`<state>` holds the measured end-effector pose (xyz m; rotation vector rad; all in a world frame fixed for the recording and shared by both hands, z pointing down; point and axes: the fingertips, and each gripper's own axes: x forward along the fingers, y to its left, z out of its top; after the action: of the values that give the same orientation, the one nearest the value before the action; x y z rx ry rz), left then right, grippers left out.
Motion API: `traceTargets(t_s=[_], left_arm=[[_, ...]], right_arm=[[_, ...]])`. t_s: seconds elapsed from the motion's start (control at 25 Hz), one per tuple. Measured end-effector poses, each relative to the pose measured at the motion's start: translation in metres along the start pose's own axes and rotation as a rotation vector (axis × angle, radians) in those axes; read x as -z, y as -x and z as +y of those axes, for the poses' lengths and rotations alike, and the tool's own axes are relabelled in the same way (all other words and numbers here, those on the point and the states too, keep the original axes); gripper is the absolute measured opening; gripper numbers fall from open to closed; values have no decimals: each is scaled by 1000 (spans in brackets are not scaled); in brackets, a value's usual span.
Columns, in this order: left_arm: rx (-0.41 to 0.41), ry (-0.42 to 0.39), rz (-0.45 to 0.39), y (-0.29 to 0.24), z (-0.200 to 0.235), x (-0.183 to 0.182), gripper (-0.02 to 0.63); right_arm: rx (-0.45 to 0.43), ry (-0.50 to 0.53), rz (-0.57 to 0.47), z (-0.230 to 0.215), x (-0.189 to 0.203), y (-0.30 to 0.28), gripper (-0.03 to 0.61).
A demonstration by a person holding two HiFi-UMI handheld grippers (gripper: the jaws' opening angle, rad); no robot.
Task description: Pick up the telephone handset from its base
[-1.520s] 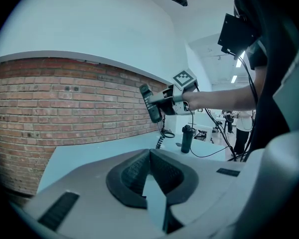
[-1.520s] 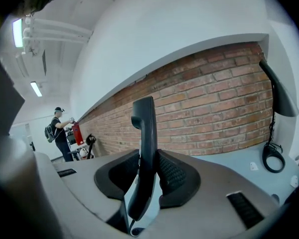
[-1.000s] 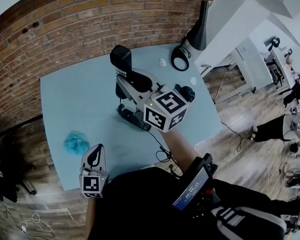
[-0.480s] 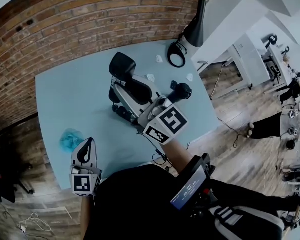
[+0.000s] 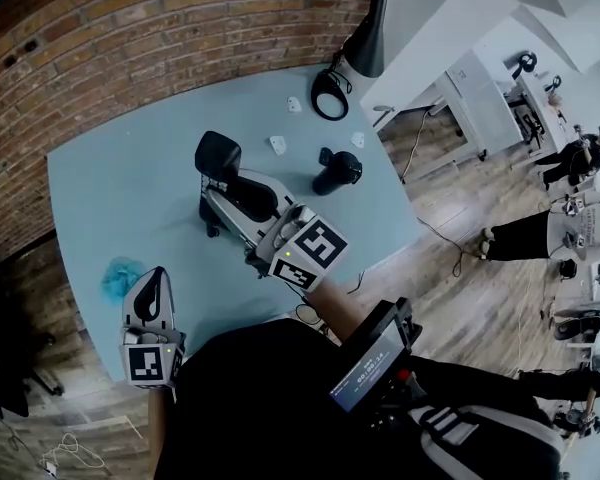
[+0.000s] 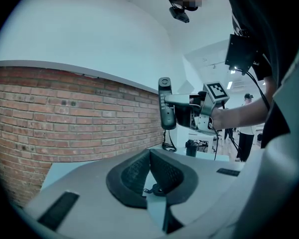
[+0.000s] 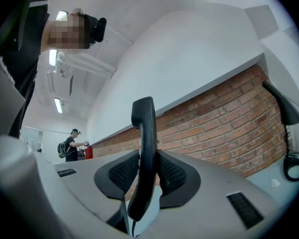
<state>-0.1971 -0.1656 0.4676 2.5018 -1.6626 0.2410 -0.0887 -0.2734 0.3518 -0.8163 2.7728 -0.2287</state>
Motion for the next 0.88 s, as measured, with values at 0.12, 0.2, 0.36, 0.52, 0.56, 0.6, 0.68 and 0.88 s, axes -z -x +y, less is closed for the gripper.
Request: traceTargets(t_s=[0.12,0.2,0.36,0.52,0.56,0.6,0.68,0.88], left_arm=[[1,4,-3,-4,5,-1,18],[0,3,-9,-7,8,-3,18],[7,-12,-27,-9,8,-9,18],[12,-15,-33,-10,8,-12,17],[13,-17,-36,-10,8,-13,17],[14,-17,-38,-10,8,-14,18],[14,-17,-42,-10,8,-16,17],[24,-13,-41,-14,7,-14,17]], right_arm=[[-6,-17,23,1,13,2,132],[-21,-33,38,3,22,3,132],[-53,-115,67,8,40,10,131],[-73,-232,87,7,54,14,132],[-81,-267,92,6,56,15,131],[-90,-303,98,6,59,15,132],[-107,-371,111,5,64,16,132],[-129,-521,132,1,82,18,131]])
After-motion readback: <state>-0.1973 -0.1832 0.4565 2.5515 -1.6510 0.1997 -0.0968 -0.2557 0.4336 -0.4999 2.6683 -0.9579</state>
